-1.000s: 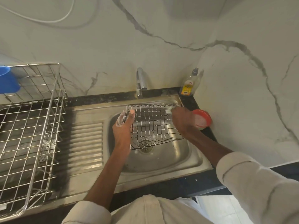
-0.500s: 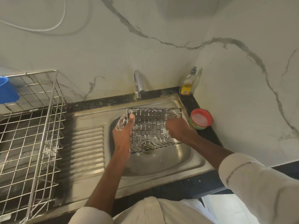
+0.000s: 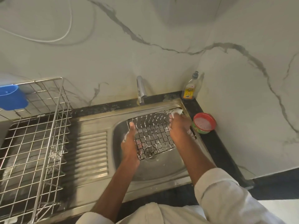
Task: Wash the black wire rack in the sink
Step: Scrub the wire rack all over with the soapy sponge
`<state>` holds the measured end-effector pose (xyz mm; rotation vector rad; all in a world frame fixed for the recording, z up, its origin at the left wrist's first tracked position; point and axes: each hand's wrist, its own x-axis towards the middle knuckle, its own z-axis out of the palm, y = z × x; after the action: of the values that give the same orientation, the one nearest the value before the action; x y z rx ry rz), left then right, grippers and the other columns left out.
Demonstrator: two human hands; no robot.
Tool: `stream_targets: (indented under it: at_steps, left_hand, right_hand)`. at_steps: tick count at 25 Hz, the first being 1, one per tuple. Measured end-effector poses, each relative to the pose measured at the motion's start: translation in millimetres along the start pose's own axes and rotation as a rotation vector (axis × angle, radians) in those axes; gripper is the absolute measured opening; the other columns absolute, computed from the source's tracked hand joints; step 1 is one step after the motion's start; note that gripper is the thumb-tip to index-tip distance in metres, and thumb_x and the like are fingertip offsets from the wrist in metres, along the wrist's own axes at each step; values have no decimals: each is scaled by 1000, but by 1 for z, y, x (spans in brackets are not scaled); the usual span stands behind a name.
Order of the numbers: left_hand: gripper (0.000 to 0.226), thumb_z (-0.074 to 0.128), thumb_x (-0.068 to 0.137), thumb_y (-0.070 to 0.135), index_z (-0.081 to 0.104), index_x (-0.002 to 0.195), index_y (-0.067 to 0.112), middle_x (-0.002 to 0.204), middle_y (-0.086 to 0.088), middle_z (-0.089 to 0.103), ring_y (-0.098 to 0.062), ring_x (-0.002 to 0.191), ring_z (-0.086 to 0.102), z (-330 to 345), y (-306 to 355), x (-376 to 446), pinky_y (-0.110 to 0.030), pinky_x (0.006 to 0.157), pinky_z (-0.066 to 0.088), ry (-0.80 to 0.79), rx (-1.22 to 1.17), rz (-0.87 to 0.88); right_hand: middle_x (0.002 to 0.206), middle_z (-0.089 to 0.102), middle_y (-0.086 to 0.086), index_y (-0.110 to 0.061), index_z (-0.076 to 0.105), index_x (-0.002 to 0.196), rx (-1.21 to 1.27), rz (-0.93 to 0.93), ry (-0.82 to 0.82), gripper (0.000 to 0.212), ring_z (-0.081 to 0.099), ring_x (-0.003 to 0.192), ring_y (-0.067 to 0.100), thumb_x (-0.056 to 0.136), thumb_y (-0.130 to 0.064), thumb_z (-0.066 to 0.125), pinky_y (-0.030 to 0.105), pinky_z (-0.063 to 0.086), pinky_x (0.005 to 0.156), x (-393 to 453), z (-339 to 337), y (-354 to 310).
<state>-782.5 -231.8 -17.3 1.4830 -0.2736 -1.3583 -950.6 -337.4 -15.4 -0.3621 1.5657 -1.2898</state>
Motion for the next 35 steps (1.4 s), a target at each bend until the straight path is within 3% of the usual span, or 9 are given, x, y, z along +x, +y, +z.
stream_targets:
  at_steps: [2,6,10,14,20,24,29,32,35]
  left_hand:
    - [87,70,71,89,70,133,27,77,-8,66,-15,58,59,-7,0,7,-25,49,44,5,-41,-7]
    - [68,67,79,84,70,125,33,83,-12,65,-15,58,58,-8,-3,8,-28,53,41,-54,-20,43]
    - [72,68,76,86,70,125,32,85,-13,66,-16,58,58,-13,-2,13,-30,53,41,-38,-38,56]
    - [68,63,78,88,69,123,37,99,-15,70,-15,68,63,-14,-5,13,-29,55,46,-43,27,98]
    - [100,63,65,100,65,139,34,117,-11,76,-14,81,67,-12,-3,20,-28,58,50,-14,106,198]
    - [83,61,63,99,70,118,37,99,-10,72,-17,73,64,-11,-12,16,-30,58,47,-67,120,171]
    - [81,64,69,96,73,124,37,118,-8,78,-35,99,76,-13,-9,23,-55,89,63,-70,49,121]
    - [96,62,66,99,65,138,37,131,-4,73,-29,112,74,-10,-12,19,-55,98,58,-91,109,121]
    - [95,60,63,102,65,135,41,134,1,71,-28,120,70,-9,-4,19,-56,101,56,-66,114,144]
  right_hand:
    - [81,77,6,-23,69,82,-107,-39,33,15,64,59,12,89,-10,70,22,43,43,-4,7,6]
    - [91,73,15,0,69,104,-17,320,-29,15,62,58,15,90,-6,72,21,49,43,-2,20,11]
    - [82,74,11,-4,72,106,-108,42,-106,14,63,60,14,93,-9,72,20,46,43,-16,14,2]
    - [84,68,10,-3,66,112,-263,273,-182,14,57,59,11,100,-7,60,18,44,44,-24,19,8]
    - [82,73,4,-9,69,111,-321,136,-290,15,62,64,11,100,-7,59,22,44,51,-36,20,8]
    - [79,69,4,-4,69,112,-402,200,-265,20,56,57,7,102,-7,52,17,39,47,-40,34,4]
    - [92,75,8,-7,68,114,-387,187,-334,18,62,61,10,99,-6,58,22,42,54,-52,32,12]
    - [90,73,9,0,66,111,-403,171,-295,15,61,61,11,100,-5,57,19,43,50,-53,43,6]
    - [94,78,7,-9,69,114,-385,69,-454,17,67,74,14,100,-10,60,25,47,62,-61,34,9]
